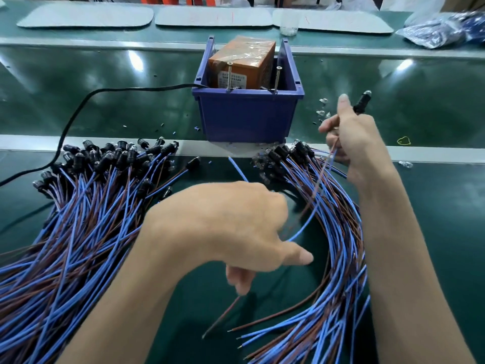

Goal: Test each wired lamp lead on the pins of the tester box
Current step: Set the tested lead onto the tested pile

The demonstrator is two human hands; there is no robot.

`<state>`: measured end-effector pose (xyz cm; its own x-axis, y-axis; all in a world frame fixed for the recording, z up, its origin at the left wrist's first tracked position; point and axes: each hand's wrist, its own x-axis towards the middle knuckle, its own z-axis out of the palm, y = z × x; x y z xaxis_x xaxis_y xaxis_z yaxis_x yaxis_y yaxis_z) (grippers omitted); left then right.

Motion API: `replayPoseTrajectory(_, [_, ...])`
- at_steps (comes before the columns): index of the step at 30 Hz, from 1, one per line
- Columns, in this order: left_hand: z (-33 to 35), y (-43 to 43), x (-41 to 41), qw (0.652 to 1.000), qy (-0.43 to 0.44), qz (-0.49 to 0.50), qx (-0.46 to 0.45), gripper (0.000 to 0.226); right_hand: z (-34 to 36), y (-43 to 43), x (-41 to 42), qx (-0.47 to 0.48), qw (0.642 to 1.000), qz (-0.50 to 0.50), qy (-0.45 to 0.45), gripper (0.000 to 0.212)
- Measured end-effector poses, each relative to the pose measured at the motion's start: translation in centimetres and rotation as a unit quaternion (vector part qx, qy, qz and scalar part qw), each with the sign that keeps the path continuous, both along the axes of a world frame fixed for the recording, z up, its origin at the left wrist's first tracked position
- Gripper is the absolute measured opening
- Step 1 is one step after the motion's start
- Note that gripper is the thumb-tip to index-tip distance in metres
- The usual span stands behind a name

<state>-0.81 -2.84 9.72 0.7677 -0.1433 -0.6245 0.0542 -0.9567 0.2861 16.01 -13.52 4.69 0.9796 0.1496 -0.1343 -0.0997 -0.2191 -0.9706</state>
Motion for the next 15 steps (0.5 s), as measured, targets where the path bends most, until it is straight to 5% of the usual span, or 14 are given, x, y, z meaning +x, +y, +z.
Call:
replayPoseTrajectory(3, [-0.3,-0.6,0.5,0.997,0.055,-0.044,-0.043,0.047,-0.6,-1.1,0.5,-0.105,0.994,0.034,-0.023,0.048])
replayPoseTrajectory(7, [-0.6,-1.5,0.9,0.974,0.128,-0.083,-0.167,0.079,-1.6,-1.3,0.4,-0.262,0.956,0.106,-0.079,0.029])
replayPoseTrajectory(10, [-0.4,-1.4,0.9,0.950,0.118,-0.100,-0.272,0.078,-1.8,-1.0,0.1,-0.307,0.939,0.119,-0.099,0.022])
replayPoseTrajectory(12, [-0.7,-1.3,1.1,0.955,0.074,-0.083,-0.273,0.060,-1.7,-1.1,0.2,-0.314,0.936,0.121,-0.100,0.023])
replayPoseTrajectory(15, [-1.0,-1.5,1.1,0.986,0.001,-0.079,-0.149,0.045,-1.5,-1.2,0.3,-0.314,0.935,0.132,-0.095,0.025])
